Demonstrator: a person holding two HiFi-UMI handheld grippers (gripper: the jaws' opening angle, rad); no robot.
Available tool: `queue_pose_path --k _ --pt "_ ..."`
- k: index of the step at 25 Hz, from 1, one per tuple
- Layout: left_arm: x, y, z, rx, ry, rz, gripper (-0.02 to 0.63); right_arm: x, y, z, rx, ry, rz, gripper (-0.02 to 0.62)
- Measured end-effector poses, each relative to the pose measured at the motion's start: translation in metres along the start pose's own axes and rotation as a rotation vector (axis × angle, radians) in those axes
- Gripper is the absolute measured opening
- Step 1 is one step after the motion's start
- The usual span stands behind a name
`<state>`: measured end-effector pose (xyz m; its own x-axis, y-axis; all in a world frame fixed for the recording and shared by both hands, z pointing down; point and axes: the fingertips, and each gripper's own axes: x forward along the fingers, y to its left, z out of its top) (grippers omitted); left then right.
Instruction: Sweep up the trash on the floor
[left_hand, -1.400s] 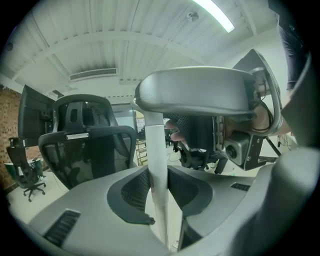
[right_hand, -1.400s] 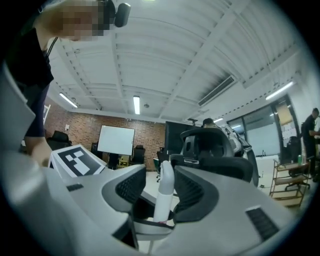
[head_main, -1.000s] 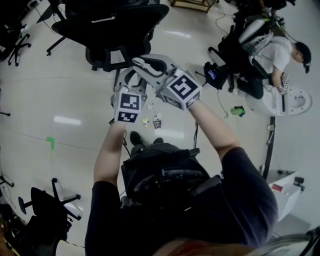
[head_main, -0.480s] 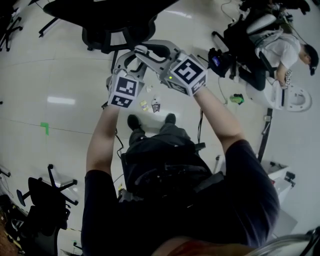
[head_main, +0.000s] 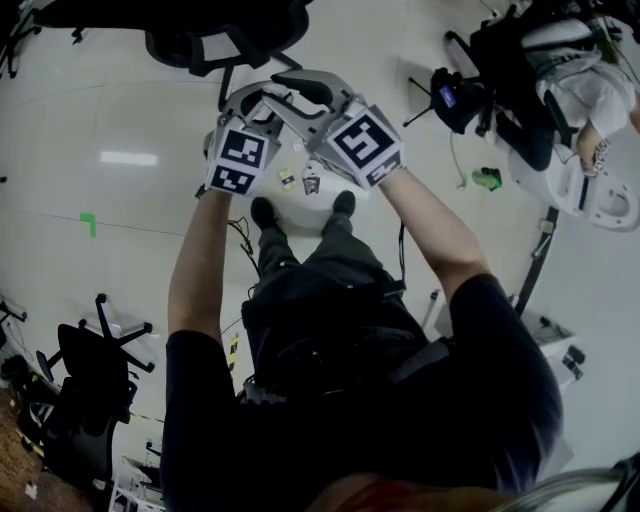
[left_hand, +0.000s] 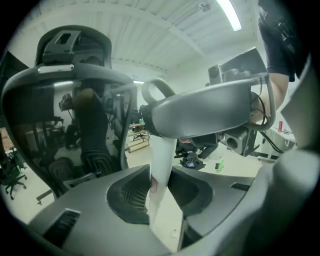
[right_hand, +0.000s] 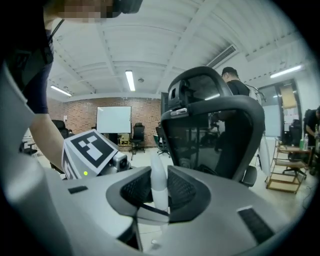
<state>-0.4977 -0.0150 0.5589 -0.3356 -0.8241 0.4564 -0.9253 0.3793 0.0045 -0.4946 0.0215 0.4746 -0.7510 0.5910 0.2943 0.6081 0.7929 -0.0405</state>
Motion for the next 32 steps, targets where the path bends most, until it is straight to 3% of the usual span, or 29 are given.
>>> queue_pose_path --k 6,11,14,17,19,24,27,32 --pt "0.041 -0.033 -0.030 -0.022 0.068 -0.123 0.107 -0.015 -0.018 -0.050 0.010 0.076 -0.094 0.112" --pt "0.059 -0.053 -0.023 -0.014 0.053 -0.151 0.107 -0.035 -0.031 -0.058 -0.011 0.080 -0.119 0.112" --pt "0.058 -0.072 -0.028 0.000 0.078 -0.213 0.109 -0.050 -0.024 -0.065 -0.018 0.091 -0.146 0.112" --pt "0.057 -0.087 -0.034 -0.136 0.087 -0.291 0.131 -0.060 -0.016 -0.075 -0.004 0.104 -0.178 0.112" --pt "0.054 -0.097 -0.039 -0.181 0.095 -0.325 0.135 -0.066 -0.010 -0.082 0.009 0.115 -0.185 0.112" --pt "0.052 -0.120 -0.045 -0.108 0.119 -0.345 0.133 -0.083 0.000 -0.093 0.023 0.127 -0.181 0.112" --pt "0.053 -0.126 -0.048 -0.101 0.110 -0.320 0.132 -0.090 0.001 -0.096 0.029 0.122 -0.198 0.112" --pt "0.048 -0.141 -0.056 -0.066 0.146 -0.351 0.132 -0.101 0.012 -0.104 0.037 0.137 -0.213 0.112"
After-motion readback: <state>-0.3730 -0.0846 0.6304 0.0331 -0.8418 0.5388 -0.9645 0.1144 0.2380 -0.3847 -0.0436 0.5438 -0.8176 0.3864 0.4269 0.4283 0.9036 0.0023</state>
